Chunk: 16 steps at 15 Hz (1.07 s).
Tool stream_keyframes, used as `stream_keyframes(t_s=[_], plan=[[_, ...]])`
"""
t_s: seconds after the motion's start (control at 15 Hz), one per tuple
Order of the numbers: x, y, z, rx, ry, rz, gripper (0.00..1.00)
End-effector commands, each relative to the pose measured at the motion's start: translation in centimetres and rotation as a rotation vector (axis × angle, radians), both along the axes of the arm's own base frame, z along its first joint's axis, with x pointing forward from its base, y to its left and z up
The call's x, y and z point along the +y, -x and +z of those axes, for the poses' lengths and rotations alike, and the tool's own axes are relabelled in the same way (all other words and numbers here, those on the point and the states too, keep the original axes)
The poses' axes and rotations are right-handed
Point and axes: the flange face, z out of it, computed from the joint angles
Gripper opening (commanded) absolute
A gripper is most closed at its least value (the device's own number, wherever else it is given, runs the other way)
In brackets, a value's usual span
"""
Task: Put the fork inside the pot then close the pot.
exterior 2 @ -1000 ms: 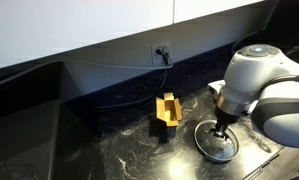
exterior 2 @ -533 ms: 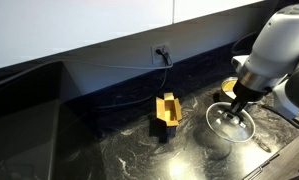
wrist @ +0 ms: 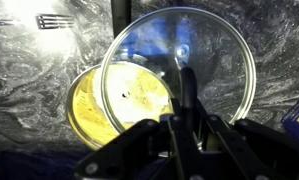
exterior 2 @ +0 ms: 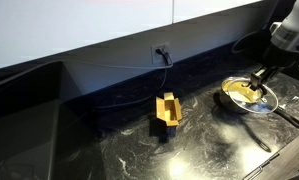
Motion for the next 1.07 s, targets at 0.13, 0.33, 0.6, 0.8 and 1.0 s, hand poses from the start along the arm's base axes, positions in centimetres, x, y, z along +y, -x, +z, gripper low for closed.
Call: stream_keyframes(t_s=[0.13, 0.33, 0.6, 0.8, 1.0], plan=[[-2.4, -0.9, 1.1, -0.017, 0.0, -0.047, 0.15], [-2.2, -0.7, 0.4, -0.002, 0.0, -0.044, 0.15], [-3.6, -2.1, -0.6, 0.021, -0.036, -0.158, 0.04], [-5.0, -3.3, -0.8, 0.02, -0.062, -0.224, 0.04], [-5.8, -4.5, -0.5, 0.005, -0.088, -0.268, 0.04]])
